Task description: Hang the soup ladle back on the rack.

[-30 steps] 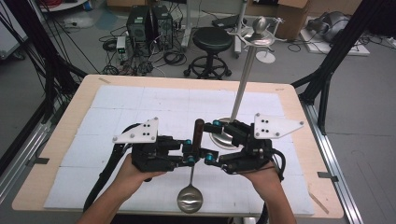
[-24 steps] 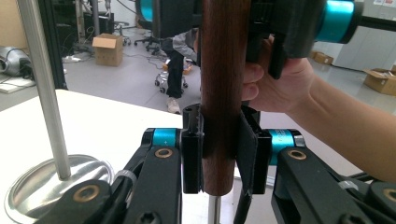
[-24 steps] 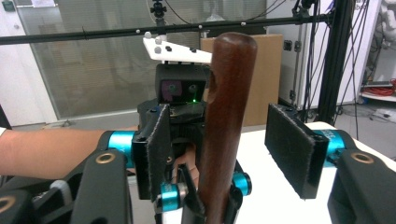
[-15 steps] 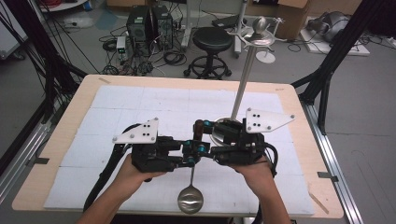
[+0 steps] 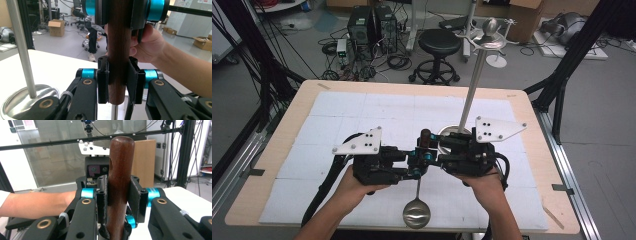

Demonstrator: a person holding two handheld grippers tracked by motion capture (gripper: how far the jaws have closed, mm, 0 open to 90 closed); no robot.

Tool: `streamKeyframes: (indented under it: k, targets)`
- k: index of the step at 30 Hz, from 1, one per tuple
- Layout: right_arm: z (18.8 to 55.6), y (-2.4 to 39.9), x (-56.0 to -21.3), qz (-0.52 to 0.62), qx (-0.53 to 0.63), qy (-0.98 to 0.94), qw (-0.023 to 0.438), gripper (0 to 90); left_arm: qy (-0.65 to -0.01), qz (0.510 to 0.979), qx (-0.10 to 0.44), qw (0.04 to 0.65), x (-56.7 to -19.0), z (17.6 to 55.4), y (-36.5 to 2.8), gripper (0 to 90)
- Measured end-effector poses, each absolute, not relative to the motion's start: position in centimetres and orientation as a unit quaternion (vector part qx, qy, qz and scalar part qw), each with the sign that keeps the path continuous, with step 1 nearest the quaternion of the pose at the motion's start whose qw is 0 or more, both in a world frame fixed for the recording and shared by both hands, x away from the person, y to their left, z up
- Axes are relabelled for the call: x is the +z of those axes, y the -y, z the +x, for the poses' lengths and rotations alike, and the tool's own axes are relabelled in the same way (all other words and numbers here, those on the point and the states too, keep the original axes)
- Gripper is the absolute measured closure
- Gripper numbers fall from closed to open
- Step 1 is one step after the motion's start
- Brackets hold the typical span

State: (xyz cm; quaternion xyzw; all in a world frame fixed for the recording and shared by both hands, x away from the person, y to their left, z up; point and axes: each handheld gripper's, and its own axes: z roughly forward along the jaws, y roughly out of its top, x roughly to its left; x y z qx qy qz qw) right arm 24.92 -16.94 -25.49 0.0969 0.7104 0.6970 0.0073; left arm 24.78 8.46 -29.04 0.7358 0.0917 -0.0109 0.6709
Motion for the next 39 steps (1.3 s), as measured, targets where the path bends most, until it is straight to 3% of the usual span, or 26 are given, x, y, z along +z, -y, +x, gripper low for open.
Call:
streamKeyframes:
  k: [7, 12, 28, 39]
  targets:
    - [25.1, 16.9, -25.5, 0.103, 0.704, -0.702, -0.002, 73.0, -0.107, 0.723, -0.024, 0.682, -29.0, 25.0, -8.6, 71.0]
    - [25.3, 17.2, -25.3, 0.127, 0.699, -0.704, 0.019, 73.1, -0.119, 0.728, -0.007, 0.675, -29.4, 25.1, -9.9, 58.0]
    - [28.5, 19.6, -21.7, 0.216, 0.678, -0.691, 0.129, 73.1, -0.248, 0.696, 0.102, 0.666, -33.0, 25.5, -18.1, 22.2]
    - [30.7, 21.0, -19.1, 0.250, 0.674, -0.675, 0.164, 73.1, -0.252, 0.702, 0.105, 0.658, -34.4, 25.2, -19.6, 23.1]
